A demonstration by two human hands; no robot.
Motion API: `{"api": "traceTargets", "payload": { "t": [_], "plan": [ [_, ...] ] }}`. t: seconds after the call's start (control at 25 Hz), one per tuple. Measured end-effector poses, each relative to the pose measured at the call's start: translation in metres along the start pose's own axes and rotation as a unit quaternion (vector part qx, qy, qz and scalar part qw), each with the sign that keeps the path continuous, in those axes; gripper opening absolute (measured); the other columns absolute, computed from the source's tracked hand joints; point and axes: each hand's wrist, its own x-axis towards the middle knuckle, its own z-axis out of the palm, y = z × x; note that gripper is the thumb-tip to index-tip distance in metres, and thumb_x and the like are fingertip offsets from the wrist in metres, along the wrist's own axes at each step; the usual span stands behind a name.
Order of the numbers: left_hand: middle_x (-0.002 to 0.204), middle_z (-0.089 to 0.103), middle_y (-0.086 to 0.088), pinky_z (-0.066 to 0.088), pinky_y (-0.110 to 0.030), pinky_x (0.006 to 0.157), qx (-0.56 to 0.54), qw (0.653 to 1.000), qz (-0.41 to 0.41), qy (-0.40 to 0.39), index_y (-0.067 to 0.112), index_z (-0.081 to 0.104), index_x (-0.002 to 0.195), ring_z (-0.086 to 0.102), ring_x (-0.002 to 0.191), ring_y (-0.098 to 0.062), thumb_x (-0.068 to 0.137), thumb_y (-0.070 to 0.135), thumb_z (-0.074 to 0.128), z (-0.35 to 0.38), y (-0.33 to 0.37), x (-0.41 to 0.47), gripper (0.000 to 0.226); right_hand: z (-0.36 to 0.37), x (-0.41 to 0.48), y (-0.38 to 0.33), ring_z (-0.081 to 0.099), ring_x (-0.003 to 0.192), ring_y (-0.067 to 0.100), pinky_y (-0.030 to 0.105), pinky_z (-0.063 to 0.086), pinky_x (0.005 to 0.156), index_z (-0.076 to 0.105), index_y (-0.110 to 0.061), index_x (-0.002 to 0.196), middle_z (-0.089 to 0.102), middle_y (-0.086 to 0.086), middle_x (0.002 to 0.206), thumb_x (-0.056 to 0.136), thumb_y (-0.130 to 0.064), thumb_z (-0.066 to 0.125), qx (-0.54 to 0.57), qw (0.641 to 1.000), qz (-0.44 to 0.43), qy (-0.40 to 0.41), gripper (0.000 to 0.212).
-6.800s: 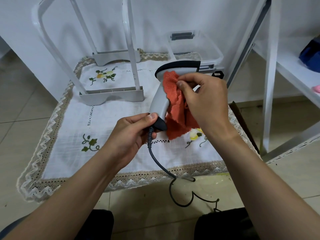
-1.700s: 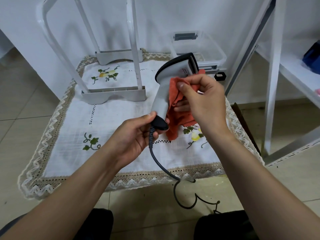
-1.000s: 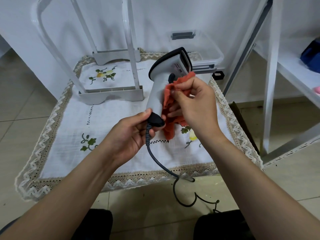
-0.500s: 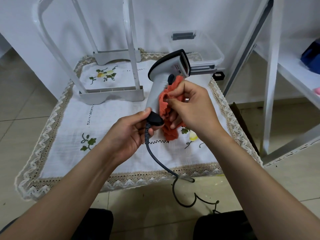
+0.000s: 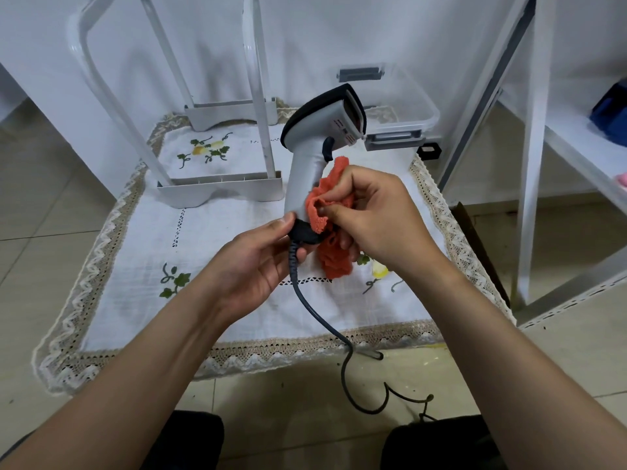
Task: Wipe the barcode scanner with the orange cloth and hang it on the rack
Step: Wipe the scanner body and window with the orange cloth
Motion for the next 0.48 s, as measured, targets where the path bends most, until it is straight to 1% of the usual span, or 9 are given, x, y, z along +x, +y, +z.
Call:
{"api": "traceTargets", "payload": {
  "t": [0.08,0.16,0.24,0.32,0.36,0.4,0.44,0.48],
  "plan": [
    [0.096,0.073,-0.013,0.057,-0.017,0.061,-0.002,1.000,0.004,0.008,0.000,0.070,0.108,0.067,0.084,-0.018,0.082,0.025,0.065,-0.0006,-0.0001,0.0009,0.036,0.0016,0.0005,0.0015,0.049,0.033,0.009,0.020,0.038,0.034,0.062,-0.017,0.073,0.054,-0.007,0.048,0.088,0.001,0.077,0.004,1.000,-0.001,0.023,0.028],
    [0.095,0.074,-0.013,0.057,-0.017,0.061,-0.005,1.000,0.003,0.009,0.001,0.072,0.106,0.068,0.084,-0.018,0.081,0.025,0.065,-0.0013,-0.0009,0.0015,0.034,0.0021,0.0017,0.0015,0.049,0.036,0.004,0.013,0.037,0.040,0.062,-0.020,0.070,0.055,-0.008,0.052,0.086,0.001,0.078,0.006,1.000,-0.007,0.011,0.031],
    [0.095,0.074,-0.013,0.057,-0.017,0.060,-0.002,1.000,0.000,0.007,0.002,0.072,0.106,0.069,0.083,-0.018,0.081,0.025,0.066,-0.0011,-0.0016,0.0014,0.034,0.0010,0.0034,0.0033,0.048,0.037,0.003,0.015,0.037,0.041,0.062,-0.021,0.069,0.056,-0.007,0.054,0.087,0.000,0.078,0.019,1.000,-0.001,0.005,0.032],
    [0.094,0.074,-0.014,0.058,-0.017,0.061,-0.002,1.000,0.001,0.007,0.000,0.070,0.108,0.072,0.076,-0.016,0.082,0.025,0.065,-0.0010,-0.0017,0.0012,0.036,0.0005,0.0042,0.0057,0.049,0.037,0.005,0.017,0.039,0.041,0.062,-0.020,0.070,0.056,-0.008,0.055,0.088,0.001,0.077,0.019,1.000,-0.001,0.019,0.031],
    [0.092,0.074,-0.013,0.058,-0.017,0.061,-0.003,1.000,0.002,0.008,0.000,0.070,0.108,0.072,0.072,-0.014,0.083,0.024,0.064,-0.0013,-0.0019,0.0013,0.036,0.0011,0.0034,0.0052,0.052,0.039,0.005,0.018,0.040,0.042,0.062,-0.020,0.070,0.058,-0.009,0.054,0.087,0.001,0.077,0.011,1.000,-0.003,0.009,0.031],
    [0.091,0.075,-0.013,0.057,-0.017,0.060,-0.003,1.000,0.004,0.010,0.000,0.070,0.107,0.072,0.070,-0.013,0.084,0.024,0.064,-0.0016,-0.0017,0.0014,0.034,0.0015,0.0029,0.0044,0.055,0.042,0.006,0.019,0.043,0.044,0.063,-0.019,0.071,0.061,-0.006,0.055,0.087,0.001,0.078,0.004,1.000,-0.005,-0.004,0.030],
    [0.090,0.075,-0.013,0.057,-0.017,0.060,-0.002,1.000,0.005,0.013,0.000,0.070,0.106,0.071,0.070,-0.014,0.084,0.024,0.064,-0.0020,-0.0017,0.0016,0.033,0.0009,0.0029,0.0031,0.058,0.046,0.011,0.024,0.047,0.046,0.064,-0.018,0.072,0.066,0.003,0.058,0.087,0.001,0.078,0.003,1.000,-0.004,0.001,0.028],
    [0.090,0.075,-0.014,0.057,-0.017,0.059,-0.003,1.000,0.005,0.018,0.000,0.070,0.105,0.070,0.074,-0.016,0.082,0.024,0.065,-0.0028,-0.0021,0.0021,0.033,-0.0016,0.0041,0.0021,0.061,0.051,0.018,0.029,0.049,0.048,0.065,-0.018,0.073,0.068,0.016,0.065,0.087,-0.001,0.078,0.010,0.999,-0.002,0.036,0.026]
  ]
}}
